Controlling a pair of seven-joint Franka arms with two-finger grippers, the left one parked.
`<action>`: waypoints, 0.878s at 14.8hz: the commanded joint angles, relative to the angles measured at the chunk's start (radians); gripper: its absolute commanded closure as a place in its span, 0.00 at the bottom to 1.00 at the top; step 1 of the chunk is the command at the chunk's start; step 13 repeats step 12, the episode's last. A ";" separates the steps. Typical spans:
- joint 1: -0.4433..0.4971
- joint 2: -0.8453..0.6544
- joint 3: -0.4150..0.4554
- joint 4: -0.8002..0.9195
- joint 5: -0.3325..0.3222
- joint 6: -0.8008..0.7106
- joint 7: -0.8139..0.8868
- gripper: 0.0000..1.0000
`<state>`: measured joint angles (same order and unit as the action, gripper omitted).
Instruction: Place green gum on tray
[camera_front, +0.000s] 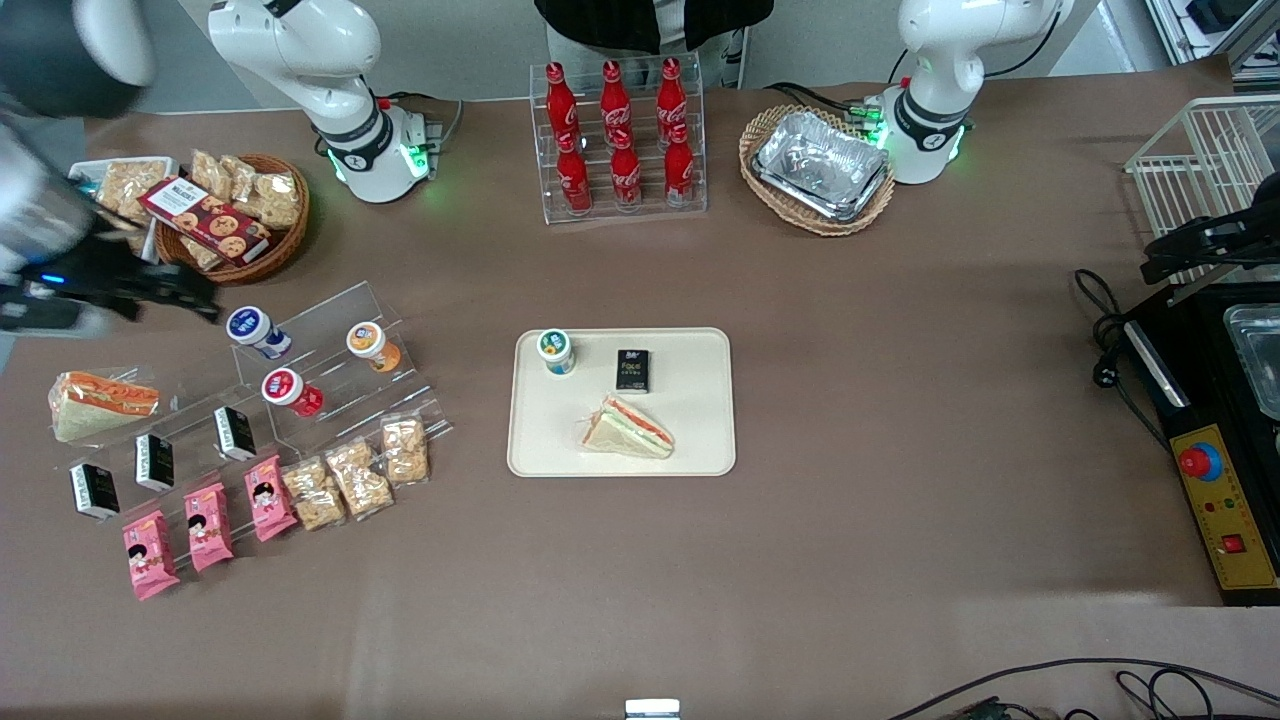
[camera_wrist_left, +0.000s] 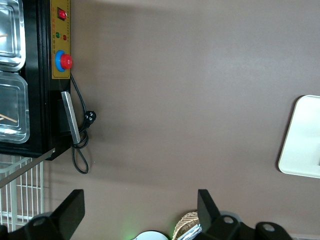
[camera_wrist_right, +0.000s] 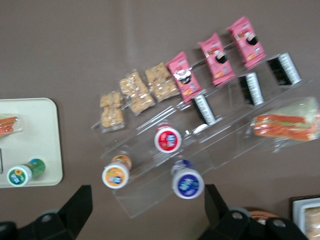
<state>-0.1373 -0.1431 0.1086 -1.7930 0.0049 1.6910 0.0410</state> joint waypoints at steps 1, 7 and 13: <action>0.012 0.028 -0.087 0.130 0.024 -0.103 -0.153 0.00; 0.097 0.065 -0.187 0.153 0.018 -0.093 -0.150 0.00; 0.111 0.183 -0.211 0.253 0.017 -0.074 -0.148 0.00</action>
